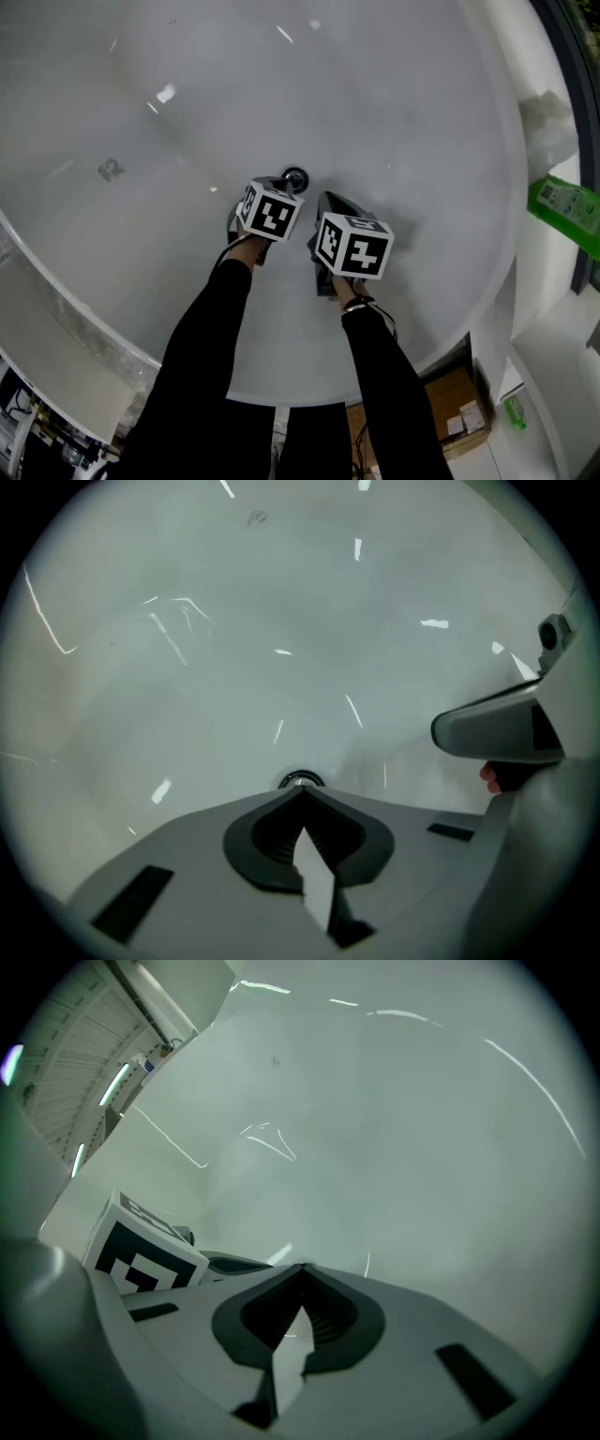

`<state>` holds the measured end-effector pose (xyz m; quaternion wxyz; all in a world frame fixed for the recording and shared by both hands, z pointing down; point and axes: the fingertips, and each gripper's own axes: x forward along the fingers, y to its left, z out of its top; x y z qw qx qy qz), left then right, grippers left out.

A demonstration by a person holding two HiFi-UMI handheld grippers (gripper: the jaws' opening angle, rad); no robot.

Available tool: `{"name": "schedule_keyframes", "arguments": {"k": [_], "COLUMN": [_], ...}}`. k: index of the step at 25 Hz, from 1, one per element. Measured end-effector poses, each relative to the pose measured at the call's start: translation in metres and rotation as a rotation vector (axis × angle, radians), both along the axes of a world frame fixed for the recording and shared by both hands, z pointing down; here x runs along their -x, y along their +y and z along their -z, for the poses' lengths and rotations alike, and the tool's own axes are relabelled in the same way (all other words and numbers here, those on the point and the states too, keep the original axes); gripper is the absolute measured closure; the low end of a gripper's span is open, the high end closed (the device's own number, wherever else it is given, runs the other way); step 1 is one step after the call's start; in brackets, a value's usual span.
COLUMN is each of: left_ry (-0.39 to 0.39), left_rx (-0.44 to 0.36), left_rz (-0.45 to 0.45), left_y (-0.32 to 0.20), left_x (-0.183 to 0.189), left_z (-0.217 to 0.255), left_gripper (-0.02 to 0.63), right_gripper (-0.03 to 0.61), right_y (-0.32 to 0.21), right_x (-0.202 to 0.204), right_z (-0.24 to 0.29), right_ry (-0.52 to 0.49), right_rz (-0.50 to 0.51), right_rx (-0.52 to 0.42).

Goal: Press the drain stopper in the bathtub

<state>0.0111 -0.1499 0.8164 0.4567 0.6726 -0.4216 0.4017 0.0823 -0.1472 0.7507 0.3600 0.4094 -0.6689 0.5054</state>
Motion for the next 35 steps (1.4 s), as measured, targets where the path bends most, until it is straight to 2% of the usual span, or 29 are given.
{"name": "schedule_keyframes", "arguments": {"k": [7,15,24,35], "left_ry": [0.007,0.031,0.053,0.092], "left_rx": [-0.024,-0.07,-0.158,-0.271], "left_rz": [-0.019,-0.016,-0.03,0.021], "left_y": [-0.002,0.001,-0.004,0.005], "left_x": [0.007,0.006,0.011,0.022], "left_z": [0.031,0.076,0.134,0.2], "left_gripper": [0.609,0.609,0.609,0.609], "right_gripper": [0.58,0.58,0.58,0.58], "right_y": [0.001,0.012,0.013,0.022], "right_x": [0.014,0.01,0.018,0.016], "right_z": [0.025,0.055,0.095,0.142], "right_ry": [-0.007,0.007,-0.009,-0.018], "right_rz": [0.001,-0.001,0.001,-0.015], "right_rx": [-0.026,-0.036,-0.071,-0.121]}}
